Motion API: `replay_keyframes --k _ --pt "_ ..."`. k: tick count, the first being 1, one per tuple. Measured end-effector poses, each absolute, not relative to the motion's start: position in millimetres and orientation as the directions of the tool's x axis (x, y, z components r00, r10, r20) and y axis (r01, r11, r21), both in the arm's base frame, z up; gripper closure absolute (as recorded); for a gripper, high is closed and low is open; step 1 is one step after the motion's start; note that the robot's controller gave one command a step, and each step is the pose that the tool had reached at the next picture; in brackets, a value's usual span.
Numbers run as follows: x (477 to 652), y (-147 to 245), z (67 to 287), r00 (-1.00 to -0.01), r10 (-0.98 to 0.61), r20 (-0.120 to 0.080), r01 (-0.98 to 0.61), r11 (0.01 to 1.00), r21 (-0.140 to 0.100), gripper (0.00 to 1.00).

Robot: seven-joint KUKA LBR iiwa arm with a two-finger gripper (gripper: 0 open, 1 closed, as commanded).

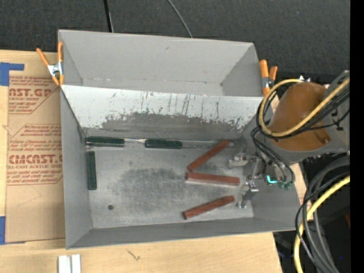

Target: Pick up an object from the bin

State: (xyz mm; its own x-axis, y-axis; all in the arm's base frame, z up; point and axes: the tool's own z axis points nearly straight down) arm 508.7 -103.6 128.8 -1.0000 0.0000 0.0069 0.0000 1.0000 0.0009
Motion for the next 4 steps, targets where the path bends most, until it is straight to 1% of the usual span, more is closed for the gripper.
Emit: replay_keyframes --k 1,2,3,4 --pt "510.8 -103 132 -1.0 -0.001 0.0 -0.001 1.0 0.0 0.0" --pt "502.1 -85 82 -0.995 -0.082 -0.049 -0.082 0.997 -0.009 1.0" --pt "502.1 -85 82 -0.995 -0.082 -0.049 -0.082 0.997 -0.009 1.0" --pt "535.4 -84 206 -0.996 -0.088 -0.003 -0.088 0.996 0.0 1.0"
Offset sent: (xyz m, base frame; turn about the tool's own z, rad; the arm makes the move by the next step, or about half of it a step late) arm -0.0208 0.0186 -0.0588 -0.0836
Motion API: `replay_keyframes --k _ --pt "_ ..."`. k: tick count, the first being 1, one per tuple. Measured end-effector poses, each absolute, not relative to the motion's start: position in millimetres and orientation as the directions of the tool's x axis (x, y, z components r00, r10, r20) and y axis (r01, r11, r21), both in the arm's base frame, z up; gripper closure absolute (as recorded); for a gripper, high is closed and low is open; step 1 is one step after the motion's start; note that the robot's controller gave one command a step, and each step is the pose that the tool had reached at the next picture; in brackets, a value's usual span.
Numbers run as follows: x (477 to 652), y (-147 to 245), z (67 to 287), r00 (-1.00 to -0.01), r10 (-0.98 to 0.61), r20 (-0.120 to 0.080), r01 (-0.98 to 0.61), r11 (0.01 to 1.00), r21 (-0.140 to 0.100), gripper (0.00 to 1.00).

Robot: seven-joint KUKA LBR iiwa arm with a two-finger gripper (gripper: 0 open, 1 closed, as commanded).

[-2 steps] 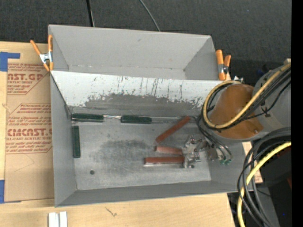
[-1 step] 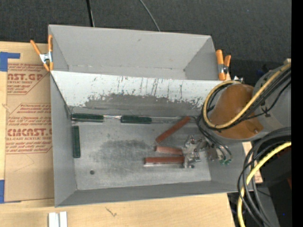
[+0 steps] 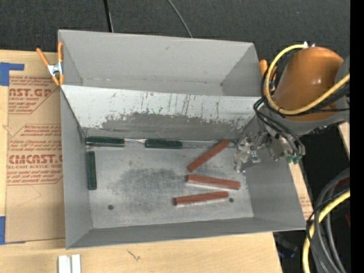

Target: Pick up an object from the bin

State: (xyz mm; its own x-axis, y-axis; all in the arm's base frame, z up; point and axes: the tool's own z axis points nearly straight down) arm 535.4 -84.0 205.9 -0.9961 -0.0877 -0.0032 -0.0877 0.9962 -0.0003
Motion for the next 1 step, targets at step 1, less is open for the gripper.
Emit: replay_keyframes --k 1 --pt "535.2 -84.0 205.7 -0.996 -0.088 -0.002 -0.088 0.996 -0.001 0.0"
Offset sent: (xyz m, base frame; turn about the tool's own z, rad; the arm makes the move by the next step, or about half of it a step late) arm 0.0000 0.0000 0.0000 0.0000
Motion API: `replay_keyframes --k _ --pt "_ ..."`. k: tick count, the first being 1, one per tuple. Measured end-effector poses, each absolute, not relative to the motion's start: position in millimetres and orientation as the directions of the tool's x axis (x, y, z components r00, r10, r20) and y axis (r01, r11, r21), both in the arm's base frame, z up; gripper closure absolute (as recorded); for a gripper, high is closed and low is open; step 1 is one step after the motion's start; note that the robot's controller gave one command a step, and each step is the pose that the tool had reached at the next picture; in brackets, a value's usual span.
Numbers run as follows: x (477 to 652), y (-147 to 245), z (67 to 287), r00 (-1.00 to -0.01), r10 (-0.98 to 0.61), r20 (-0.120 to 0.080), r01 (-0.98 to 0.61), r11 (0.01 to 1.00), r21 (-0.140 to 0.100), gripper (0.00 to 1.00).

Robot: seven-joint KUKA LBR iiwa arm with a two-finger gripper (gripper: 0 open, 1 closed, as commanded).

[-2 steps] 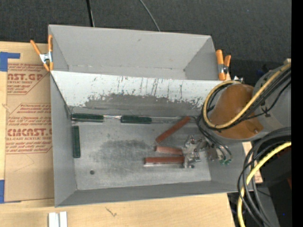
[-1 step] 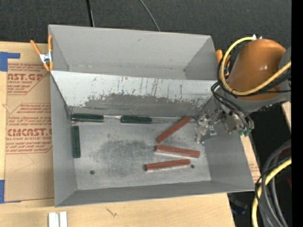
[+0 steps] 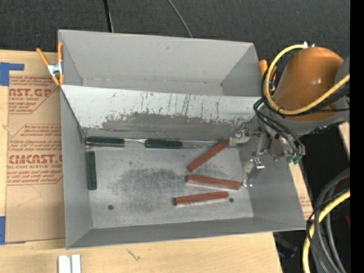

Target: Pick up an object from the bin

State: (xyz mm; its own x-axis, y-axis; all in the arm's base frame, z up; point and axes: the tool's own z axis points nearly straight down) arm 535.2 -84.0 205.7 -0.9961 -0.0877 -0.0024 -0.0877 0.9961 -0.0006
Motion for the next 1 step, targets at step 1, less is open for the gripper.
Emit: replay_keyframes --k 1 --pt "535.2 -84.0 205.7 -0.996 -0.088 -0.002 -0.088 0.996 -0.001 0.0"
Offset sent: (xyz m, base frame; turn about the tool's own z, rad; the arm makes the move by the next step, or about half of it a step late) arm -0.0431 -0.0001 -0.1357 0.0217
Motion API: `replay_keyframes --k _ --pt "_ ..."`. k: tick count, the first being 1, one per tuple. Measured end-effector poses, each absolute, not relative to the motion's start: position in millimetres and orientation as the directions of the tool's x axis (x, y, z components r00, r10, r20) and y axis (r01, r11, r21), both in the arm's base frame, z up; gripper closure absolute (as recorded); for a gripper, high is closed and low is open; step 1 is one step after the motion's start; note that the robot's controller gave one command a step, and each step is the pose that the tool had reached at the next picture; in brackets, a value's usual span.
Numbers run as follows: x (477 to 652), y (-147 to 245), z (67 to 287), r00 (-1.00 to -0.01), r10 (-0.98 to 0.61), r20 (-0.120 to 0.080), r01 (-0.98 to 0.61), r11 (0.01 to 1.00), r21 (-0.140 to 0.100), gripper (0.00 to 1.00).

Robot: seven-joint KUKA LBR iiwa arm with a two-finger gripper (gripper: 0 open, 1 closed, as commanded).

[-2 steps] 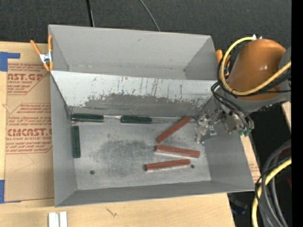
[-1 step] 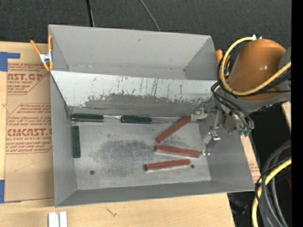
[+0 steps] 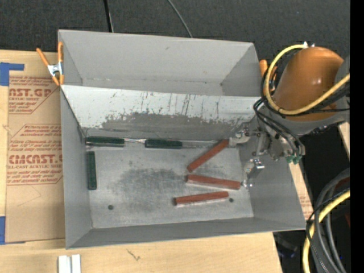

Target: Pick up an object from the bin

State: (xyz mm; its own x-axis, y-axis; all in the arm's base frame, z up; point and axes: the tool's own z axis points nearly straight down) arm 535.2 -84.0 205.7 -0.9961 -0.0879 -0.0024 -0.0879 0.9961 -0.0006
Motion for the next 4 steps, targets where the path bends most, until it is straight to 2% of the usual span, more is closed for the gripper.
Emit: replay_keyframes --k 1,2,3,4 --pt "502.5 -83 82 -0.997 -0.067 -0.029 -0.067 0.998 -0.003 1.0" --pt "502.5 -83 82 -0.997 -0.067 -0.029 -0.067 0.998 -0.003 1.0" --pt "497.1 -64 80 -0.993 -0.115 -0.032 -0.115 0.993 -0.016 1.0" --pt "507.7 -16 80 -0.97 -0.242 -0.02 -0.242 0.97 -0.016 1.0"
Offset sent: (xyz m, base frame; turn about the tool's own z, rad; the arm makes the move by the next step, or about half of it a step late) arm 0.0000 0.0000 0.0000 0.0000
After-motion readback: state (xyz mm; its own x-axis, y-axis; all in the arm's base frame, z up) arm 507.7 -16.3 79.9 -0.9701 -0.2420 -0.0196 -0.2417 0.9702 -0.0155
